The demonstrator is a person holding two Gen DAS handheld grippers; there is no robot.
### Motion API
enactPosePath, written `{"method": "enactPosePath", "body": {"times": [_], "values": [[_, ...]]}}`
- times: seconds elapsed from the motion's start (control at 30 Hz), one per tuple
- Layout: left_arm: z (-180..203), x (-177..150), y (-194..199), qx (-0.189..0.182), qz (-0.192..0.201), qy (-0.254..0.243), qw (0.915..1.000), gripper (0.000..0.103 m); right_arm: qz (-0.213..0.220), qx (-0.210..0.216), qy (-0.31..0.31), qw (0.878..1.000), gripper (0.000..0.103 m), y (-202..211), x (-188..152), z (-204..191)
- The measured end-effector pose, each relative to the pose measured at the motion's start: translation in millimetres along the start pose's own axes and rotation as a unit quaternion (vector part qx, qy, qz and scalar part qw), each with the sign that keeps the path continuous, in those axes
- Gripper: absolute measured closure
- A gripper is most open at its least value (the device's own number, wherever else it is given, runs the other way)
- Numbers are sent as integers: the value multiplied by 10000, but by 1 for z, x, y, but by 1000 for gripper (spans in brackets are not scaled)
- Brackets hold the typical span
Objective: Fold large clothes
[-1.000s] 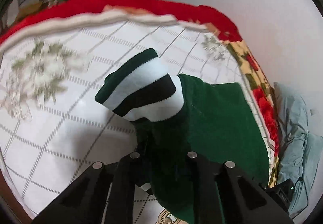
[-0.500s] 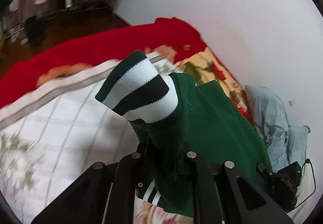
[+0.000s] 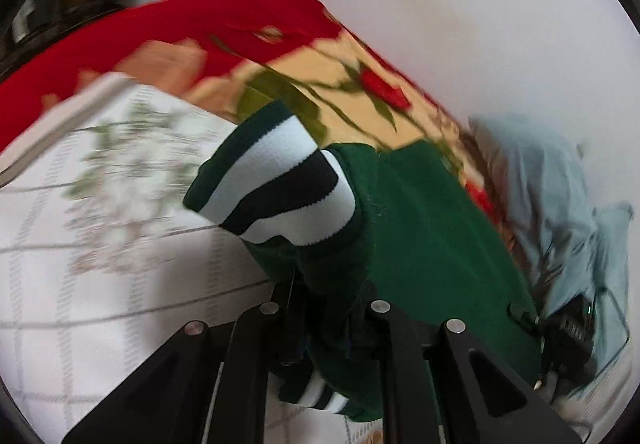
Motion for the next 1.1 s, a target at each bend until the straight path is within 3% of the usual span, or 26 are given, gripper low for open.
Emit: {"method": "enactPosePath", "body": {"times": [0.17, 0.2, 0.33, 0.4, 0.43, 0.47, 0.53, 0.6, 0.73, 0.97, 1.1], "values": [[-1, -23, -21, 327, -441, -304, 9980, 86, -589, -481, -92, 9971, 32, -11, 21, 44], [-3, -26, -20, 362, -485, -317, 9977, 86, -703, -646, -52, 9954, 22, -13, 21, 46], [3, -36, -1, 835, -636, -847, 9909, 83, -626, -1711, 197, 9831, 10, -5, 18, 42], [12, -37, 18, 1154, -578, -1248, 9837, 79, -412, -2675, 766, 9596, 2, 2, 9, 28], [13, -39, 23, 1243, -560, -1347, 9815, 66, -291, -3301, 1143, 9366, 1, 7, 1, 18], [17, -39, 31, 1350, -561, -1469, 9783, 33, -190, -3801, 1330, 9151, 0, 10, -8, 10], [27, -37, 49, 1500, -439, -1691, 9731, 0, -60, -4335, 1411, 8900, 0, 16, -23, -4], [40, -33, 69, 1517, -327, -1870, 9700, 0, 39, -4748, 1399, 8689, 0, 24, -48, -17], [63, -29, 113, 1717, -347, -2083, 9622, 0, 256, -4919, 1339, 8599, 0, 57, -96, -50], [111, -25, 216, 1646, -418, -2242, 9596, 0, 917, -5068, 1431, 8451, 0, 163, -172, -171], [142, -35, 292, 1566, -534, -2348, 9579, 0, 1183, -4950, 1429, 8488, 0, 222, -216, -233]]}}
Point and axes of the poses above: each gripper's, at about its wrist camera, not at the fingertips, and y roughly against the way its jaws point, z to its right, x to its top, the point moved 9 cm from there along -y, roughly the way its jaws point, and after that the axes turned 2 degrees about -z, right-handed, at the moved point
